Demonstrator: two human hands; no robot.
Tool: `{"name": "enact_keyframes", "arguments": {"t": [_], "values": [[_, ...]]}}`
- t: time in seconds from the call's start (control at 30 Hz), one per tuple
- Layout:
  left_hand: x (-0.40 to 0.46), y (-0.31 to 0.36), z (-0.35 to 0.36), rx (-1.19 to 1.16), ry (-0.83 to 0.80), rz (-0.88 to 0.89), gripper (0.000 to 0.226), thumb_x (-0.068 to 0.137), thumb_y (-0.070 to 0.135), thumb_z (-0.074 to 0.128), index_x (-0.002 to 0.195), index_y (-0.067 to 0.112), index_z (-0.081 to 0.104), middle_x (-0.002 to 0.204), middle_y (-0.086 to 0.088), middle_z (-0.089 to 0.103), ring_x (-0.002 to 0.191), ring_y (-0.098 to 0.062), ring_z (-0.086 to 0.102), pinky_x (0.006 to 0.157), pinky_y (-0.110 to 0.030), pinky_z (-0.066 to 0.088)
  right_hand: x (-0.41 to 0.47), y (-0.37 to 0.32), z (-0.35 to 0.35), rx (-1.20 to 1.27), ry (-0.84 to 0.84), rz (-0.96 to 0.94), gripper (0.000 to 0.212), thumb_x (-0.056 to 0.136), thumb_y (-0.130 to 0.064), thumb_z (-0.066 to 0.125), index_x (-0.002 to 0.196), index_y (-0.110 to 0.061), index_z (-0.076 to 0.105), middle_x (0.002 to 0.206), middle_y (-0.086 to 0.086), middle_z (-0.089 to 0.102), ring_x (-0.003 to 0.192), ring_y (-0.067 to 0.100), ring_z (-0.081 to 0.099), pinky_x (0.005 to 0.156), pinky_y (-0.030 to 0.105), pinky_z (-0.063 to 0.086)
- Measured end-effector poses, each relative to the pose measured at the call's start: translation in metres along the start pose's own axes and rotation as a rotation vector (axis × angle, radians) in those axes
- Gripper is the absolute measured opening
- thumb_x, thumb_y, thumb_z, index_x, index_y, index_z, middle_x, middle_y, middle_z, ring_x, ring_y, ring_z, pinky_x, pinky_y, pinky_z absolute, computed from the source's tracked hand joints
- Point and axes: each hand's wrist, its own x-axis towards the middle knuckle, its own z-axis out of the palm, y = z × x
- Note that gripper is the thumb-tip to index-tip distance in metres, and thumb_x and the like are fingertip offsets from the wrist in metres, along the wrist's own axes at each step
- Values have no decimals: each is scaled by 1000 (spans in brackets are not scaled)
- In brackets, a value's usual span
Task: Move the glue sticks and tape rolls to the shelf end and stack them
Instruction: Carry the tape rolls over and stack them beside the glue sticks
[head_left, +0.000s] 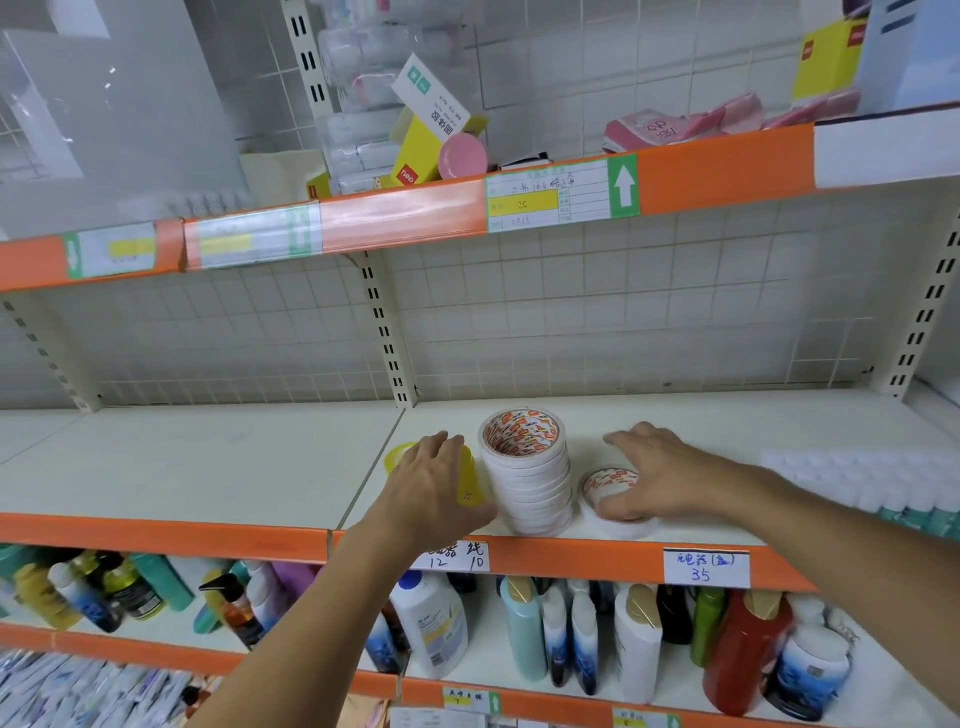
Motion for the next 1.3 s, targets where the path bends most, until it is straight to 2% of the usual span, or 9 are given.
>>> {"name": "enact_keyframes", "arguments": {"t": [0.1,0.23,0.4,0.5,0.63,0.83,1.3], "values": [[-3,-2,-4,3,0,0,94,83,56,66,154,15,19,161,-6,18,148,-23,16,119,-36,19,-1,-9,-29,-58,38,-44,89,84,-53,65,155,-21,24,158,5,26,146,23,24,116,38,29],[-8,-6,-11,20,23,-12,93,84,56,65,154,15,20,160,-7,20,147,-24,18,119,-36,22,-4,-36,-61,-100,154,-137,68,90,-48,56,149,-19,38,148,8,39,138,25,34,112,39,34],[-21,-21,-23,111,70,-74,84,88,61,55,151,13,25,158,-9,26,145,-27,24,117,-38,23,-10,-91,-68,-100,182,-257,67,95,-59,48,147,-16,41,148,9,39,140,25,31,113,36,29],[-32,-38,-31,165,108,-118,79,92,64,45,150,13,26,159,-10,24,145,-26,23,117,-38,20,-6,-125,-56,-138,162,-318,67,96,-62,41,139,-12,46,141,11,44,135,28,35,111,41,33],[-44,-70,-39,169,111,-197,77,95,66,34,150,13,26,160,-10,21,146,-27,20,119,-41,18,5,-170,-31,-217,132,-408,69,96,-63,40,144,-14,42,142,11,43,134,30,37,110,43,35],[-66,-133,-54,197,80,-286,79,95,67,32,151,12,25,161,-11,18,148,-28,18,119,-42,16,25,-240,10,-272,88,-501,71,97,-63,36,149,-14,35,153,10,33,141,29,29,115,45,30],[-106,-308,-89,237,83,-419,79,95,66,35,151,12,25,161,-11,19,149,-28,16,120,-43,16,84,-412,85,-243,39,-650,68,98,-59,36,151,-16,31,156,10,29,140,29,29,115,43,28]]}}
